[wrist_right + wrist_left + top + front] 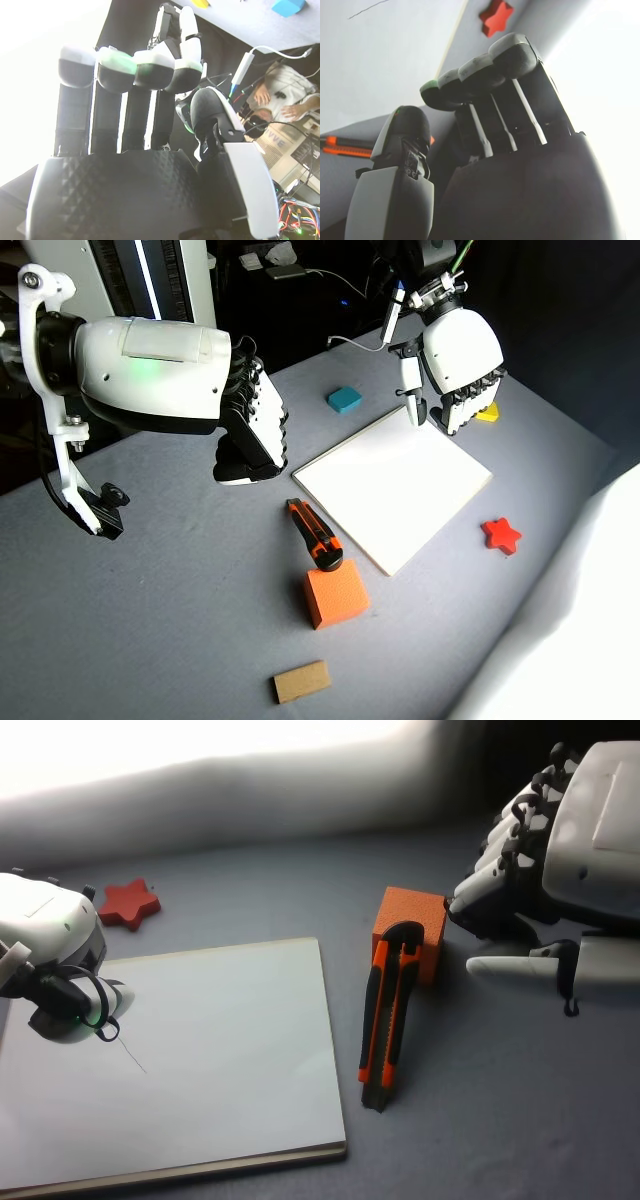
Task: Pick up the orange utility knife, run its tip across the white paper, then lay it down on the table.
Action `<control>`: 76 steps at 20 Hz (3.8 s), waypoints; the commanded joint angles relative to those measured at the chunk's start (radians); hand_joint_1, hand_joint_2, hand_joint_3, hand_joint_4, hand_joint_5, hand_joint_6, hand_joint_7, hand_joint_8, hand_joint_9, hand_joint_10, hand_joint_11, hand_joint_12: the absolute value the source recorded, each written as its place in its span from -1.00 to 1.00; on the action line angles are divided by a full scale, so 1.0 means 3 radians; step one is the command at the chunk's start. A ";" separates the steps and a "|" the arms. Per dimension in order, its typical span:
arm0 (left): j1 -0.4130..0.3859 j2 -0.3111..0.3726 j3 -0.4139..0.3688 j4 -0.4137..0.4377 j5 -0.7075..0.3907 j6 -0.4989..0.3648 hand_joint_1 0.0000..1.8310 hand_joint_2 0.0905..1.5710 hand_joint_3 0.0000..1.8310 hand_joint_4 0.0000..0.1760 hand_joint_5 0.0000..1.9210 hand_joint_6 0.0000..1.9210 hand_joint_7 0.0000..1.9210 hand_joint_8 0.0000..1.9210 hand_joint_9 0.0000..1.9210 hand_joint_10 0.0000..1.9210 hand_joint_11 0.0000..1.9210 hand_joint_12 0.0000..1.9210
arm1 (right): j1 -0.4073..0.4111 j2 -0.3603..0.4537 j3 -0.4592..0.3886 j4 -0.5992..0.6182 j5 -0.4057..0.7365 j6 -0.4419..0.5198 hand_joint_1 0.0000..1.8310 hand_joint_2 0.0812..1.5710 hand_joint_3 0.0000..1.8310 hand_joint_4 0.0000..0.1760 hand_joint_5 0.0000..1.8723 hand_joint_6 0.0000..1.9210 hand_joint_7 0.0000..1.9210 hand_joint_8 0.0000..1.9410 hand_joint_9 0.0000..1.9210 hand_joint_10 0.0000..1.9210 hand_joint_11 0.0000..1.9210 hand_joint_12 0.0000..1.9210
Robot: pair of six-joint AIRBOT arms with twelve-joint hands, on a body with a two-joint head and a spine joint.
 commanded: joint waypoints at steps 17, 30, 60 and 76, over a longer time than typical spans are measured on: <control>-0.0024 -0.0019 -0.0113 0.0316 -0.0435 -0.0192 -0.35 0.63 -0.93 -0.77 -0.65 -0.99 -0.49 -0.99 -0.37 -0.97 -0.88 0.36 | 0.0346 -0.0321 0.0207 -0.1621 0.0329 0.0894 -0.56 0.39 -1.00 -1.00 -0.89 -0.95 -0.83 -0.99 -1.00 -0.40 -1.00 0.40; -0.0005 -0.0042 -0.0083 0.0344 -0.0469 -0.0320 -0.34 0.63 -0.95 -0.83 -0.65 -1.00 -0.48 -1.00 -0.37 -0.98 -0.90 0.37 | 0.0150 -0.1290 0.0993 -0.2762 -0.0247 0.1995 0.37 0.34 -1.00 -1.00 -1.00 -1.00 -1.00 -1.00 -1.00 -1.00 -1.00 -1.00; -0.0070 -0.0046 -0.0075 0.0257 -0.0546 -0.0382 -0.34 0.64 -0.97 -0.92 -0.63 -0.99 -0.47 -1.00 -0.35 -0.99 -0.88 0.37 | -0.0170 -0.1996 0.1461 -0.3899 -0.1164 0.2870 0.37 0.30 -1.00 -1.00 -1.00 -1.00 -1.00 -1.00 -1.00 -1.00 -1.00 -1.00; -0.0003 -0.0046 -0.0034 0.0239 -0.0553 -0.0670 -0.31 0.64 -0.98 -0.86 -0.63 -0.99 -0.49 -1.00 -0.33 -0.99 -0.87 0.44 | -0.0304 -0.2160 0.1641 -0.3898 -0.1118 0.2720 0.35 0.47 -1.00 -1.00 -1.00 -1.00 -1.00 -1.00 -1.00 -1.00 -1.00 -1.00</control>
